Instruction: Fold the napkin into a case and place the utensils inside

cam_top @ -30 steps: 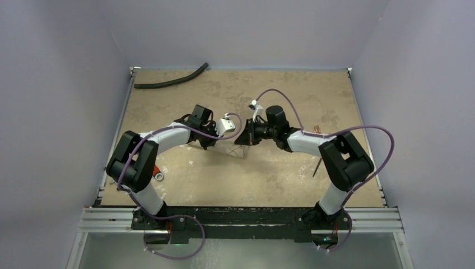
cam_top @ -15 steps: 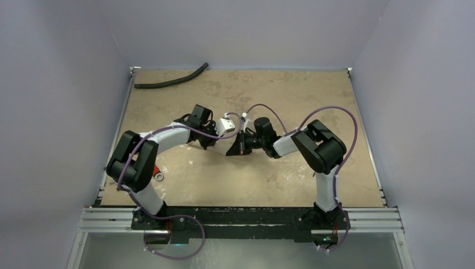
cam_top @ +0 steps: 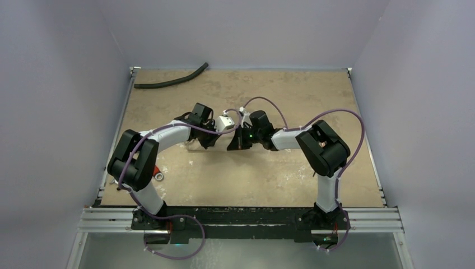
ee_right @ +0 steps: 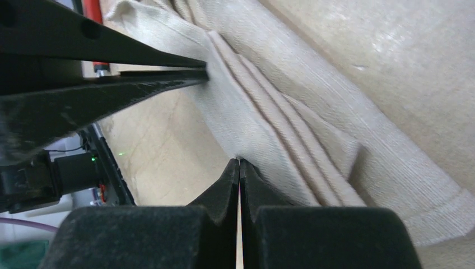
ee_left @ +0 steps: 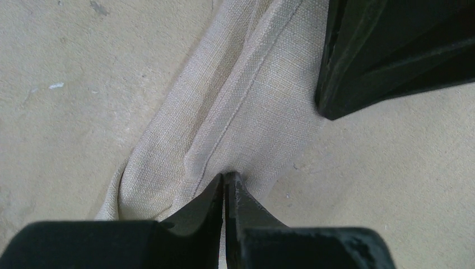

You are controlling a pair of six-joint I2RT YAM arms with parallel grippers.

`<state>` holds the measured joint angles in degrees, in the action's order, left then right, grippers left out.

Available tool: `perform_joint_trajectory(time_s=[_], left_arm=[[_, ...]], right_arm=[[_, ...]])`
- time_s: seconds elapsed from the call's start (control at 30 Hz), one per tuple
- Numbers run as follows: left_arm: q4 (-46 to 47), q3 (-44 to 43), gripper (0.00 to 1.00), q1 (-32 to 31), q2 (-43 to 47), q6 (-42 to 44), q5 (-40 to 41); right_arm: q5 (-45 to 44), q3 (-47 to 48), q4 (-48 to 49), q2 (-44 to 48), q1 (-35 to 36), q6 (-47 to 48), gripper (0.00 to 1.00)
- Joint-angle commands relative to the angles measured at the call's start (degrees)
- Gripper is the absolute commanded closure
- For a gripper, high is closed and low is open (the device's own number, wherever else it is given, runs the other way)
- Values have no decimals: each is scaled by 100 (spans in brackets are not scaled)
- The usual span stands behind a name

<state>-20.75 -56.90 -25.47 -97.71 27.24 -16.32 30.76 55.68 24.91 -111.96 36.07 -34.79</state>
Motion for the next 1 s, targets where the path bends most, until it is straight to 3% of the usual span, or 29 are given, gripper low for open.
perform_joint_trajectory(time_s=[0.0, 0.23, 0.43, 0.57, 0.8, 0.97], left_arm=[[-310, 124, 96, 51, -167, -202, -18], [-110, 264, 97, 69, -278, -283, -12], [-85, 239, 97, 69, -316, -299, -15], [-218, 72, 96, 88, -229, -393, -53], [-1009, -477, 91, 409, 231, -225, -169], [-1198, -99, 91, 495, 568, 294, 94]], right_arm=[[237, 370, -82, 360, 138, -83, 100], [460, 602, 624, -279, 219, -633, 100], [281, 948, 611, -839, 233, -645, 100], [383, 712, 899, -1209, 196, -854, 100], [306, 496, 924, -1300, 128, -782, 100], [178, 535, 629, -1151, 110, -557, 100]])
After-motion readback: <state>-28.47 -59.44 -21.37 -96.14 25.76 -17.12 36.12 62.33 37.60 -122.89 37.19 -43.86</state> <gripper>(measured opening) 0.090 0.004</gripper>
